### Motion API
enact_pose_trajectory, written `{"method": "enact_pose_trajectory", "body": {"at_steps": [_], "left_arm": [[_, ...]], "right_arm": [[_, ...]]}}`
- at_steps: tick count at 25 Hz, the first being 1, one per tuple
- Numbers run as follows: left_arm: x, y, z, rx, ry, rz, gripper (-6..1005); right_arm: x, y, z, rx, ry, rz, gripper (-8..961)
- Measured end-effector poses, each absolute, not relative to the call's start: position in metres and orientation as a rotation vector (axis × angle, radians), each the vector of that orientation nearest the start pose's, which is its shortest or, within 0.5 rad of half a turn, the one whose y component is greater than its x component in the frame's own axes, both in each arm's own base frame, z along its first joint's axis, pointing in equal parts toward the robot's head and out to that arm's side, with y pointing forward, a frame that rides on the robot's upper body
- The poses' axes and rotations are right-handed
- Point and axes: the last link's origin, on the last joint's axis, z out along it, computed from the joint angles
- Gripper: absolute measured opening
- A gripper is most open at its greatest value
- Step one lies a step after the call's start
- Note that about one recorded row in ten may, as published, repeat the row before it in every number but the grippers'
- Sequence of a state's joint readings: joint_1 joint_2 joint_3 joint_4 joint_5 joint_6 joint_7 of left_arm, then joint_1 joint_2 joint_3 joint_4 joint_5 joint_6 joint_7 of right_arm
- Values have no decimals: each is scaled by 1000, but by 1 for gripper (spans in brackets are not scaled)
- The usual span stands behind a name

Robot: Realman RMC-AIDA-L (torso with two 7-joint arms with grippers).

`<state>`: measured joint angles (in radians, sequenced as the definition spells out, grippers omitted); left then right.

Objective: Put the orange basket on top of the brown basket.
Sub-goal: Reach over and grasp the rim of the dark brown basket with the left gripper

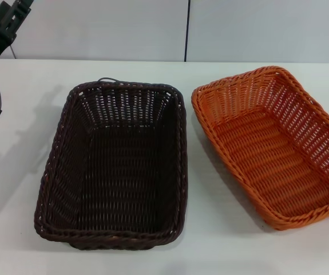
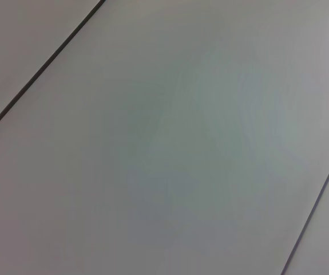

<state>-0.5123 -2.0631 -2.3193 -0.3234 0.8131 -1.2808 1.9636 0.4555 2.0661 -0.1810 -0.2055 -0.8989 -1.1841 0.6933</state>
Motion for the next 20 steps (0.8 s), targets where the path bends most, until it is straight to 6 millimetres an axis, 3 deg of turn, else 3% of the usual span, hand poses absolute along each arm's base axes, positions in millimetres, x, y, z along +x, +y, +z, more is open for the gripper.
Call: {"method": "enact_pose_trajectory", "body": {"at_steps": [20], "left_arm": [[-276, 382, 61, -1639, -866, -1432, 864]], "right_arm": [[390, 331, 102, -1057, 780, 957, 741]]}}
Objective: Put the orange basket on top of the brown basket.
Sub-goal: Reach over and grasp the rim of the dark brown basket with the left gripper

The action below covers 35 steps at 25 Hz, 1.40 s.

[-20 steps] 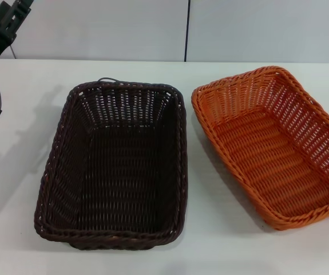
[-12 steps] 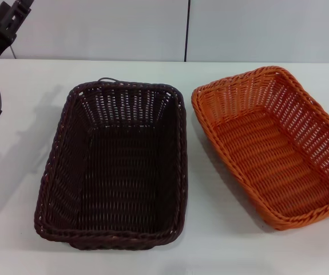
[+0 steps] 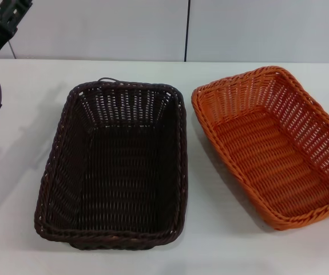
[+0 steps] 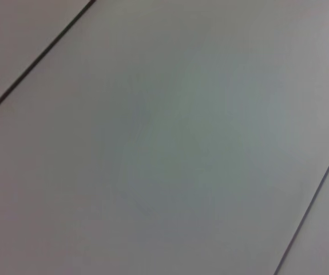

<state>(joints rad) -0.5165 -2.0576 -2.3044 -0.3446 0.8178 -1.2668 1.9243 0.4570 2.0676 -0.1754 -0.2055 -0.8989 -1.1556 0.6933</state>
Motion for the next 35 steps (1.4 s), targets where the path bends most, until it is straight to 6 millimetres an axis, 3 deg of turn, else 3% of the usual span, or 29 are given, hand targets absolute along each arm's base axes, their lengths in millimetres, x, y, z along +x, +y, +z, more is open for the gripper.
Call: {"method": "enact_pose_trajectory", "body": {"at_steps": [5, 6, 9, 11, 12, 16, 17, 19, 20, 21, 25, 28, 29, 35], "left_arm": [[-267, 401, 79, -1743, -962, -1375, 863], [-261, 411, 95, -1839, -1027, -1304, 863], [-252, 418, 112, -1974, -1116, -1182, 863], [-252, 418, 112, -1974, -1116, -1182, 863], [-235, 422, 129, -2106, -1183, -1000, 864], [-222, 421, 137, -2173, -1204, -817, 864], [-211, 419, 142, -2223, -1226, -567, 864], [-206, 418, 145, -2229, -1247, -445, 864], [-199, 414, 147, -2221, -1263, -282, 863], [-199, 414, 147, -2221, -1263, -282, 863], [-190, 399, 140, -2190, -1298, -16, 863], [-188, 395, 135, -2200, -1307, 47, 864], [-186, 388, 127, -2202, -1325, 154, 864], [-184, 380, 114, -2183, -1358, 213, 864]], "right_arm": [[396, 330, 102, -1031, 813, 938, 741], [396, 330, 102, -1031, 813, 938, 741], [399, 330, 101, -1026, 831, 923, 741], [401, 330, 101, -1025, 842, 913, 741], [402, 331, 102, -1024, 846, 908, 741], [402, 332, 103, -1024, 844, 907, 741], [402, 332, 104, -1024, 843, 905, 741], [403, 333, 105, -1023, 843, 901, 741], [403, 334, 107, -1023, 845, 896, 741], [403, 334, 107, -1023, 845, 896, 741], [404, 335, 111, -1023, 840, 889, 741], [405, 335, 112, -1022, 837, 887, 741], [405, 335, 113, -1022, 837, 886, 741], [408, 336, 113, -1028, 838, 849, 741]]}}
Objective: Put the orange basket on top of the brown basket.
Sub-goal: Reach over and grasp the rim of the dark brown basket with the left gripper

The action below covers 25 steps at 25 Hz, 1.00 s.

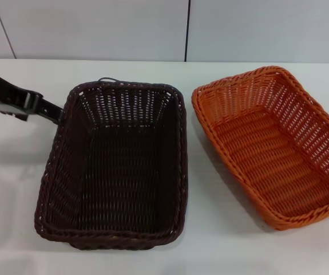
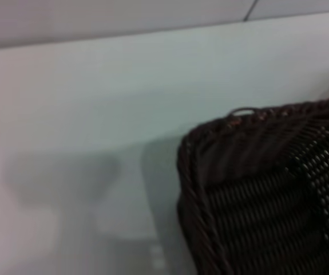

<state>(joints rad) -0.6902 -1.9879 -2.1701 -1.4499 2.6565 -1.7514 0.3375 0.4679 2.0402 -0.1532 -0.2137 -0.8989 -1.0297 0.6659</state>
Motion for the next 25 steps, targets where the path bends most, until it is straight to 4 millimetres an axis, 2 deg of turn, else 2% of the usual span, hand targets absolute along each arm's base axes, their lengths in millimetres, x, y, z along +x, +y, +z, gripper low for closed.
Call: {"method": "enact_pose_trajectory", "body": {"at_steps": [4, 5, 14, 16, 25], "left_arm": [[-185, 379, 110, -2186, -1373, 215, 864], [-191, 375, 97, -2174, -1430, 208, 864], [-204, 375, 83, -2144, -1485, 230, 863], [-215, 377, 73, -2137, -1521, 239, 863], [-228, 380, 61, -2128, -1553, 244, 864]], "right_arm": [[407, 337, 111, -1038, 826, 830, 741], [407, 337, 111, -1039, 826, 828, 741], [406, 338, 108, -1043, 828, 825, 741], [406, 338, 108, -1043, 829, 826, 741], [405, 338, 104, -1046, 842, 830, 741]]}}
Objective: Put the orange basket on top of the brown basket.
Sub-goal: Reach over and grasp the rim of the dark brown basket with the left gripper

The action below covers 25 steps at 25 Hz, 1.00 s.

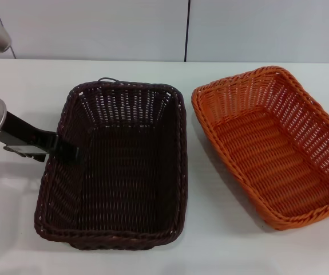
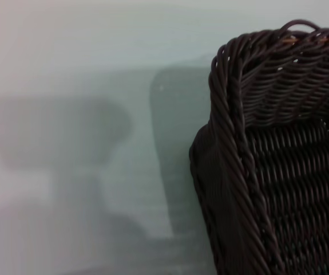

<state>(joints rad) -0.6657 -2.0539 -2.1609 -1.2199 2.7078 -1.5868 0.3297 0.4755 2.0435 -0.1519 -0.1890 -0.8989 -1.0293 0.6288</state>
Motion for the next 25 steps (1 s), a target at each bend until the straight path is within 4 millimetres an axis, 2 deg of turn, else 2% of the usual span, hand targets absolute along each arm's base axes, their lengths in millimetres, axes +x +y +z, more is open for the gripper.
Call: {"method": "enact_pose_trajectory", "body": {"at_steps": [5, 23, 25], "left_arm": [[-230, 379, 57, -2137, -1542, 275, 859], [-228, 379, 64, -2165, -1487, 269, 446], [-227, 379, 65, -2166, -1480, 266, 332]], "right_arm": [[405, 338, 103, -1046, 843, 831, 741], [406, 341, 102, -1048, 863, 815, 741], [406, 342, 101, -1049, 868, 810, 741]]}}
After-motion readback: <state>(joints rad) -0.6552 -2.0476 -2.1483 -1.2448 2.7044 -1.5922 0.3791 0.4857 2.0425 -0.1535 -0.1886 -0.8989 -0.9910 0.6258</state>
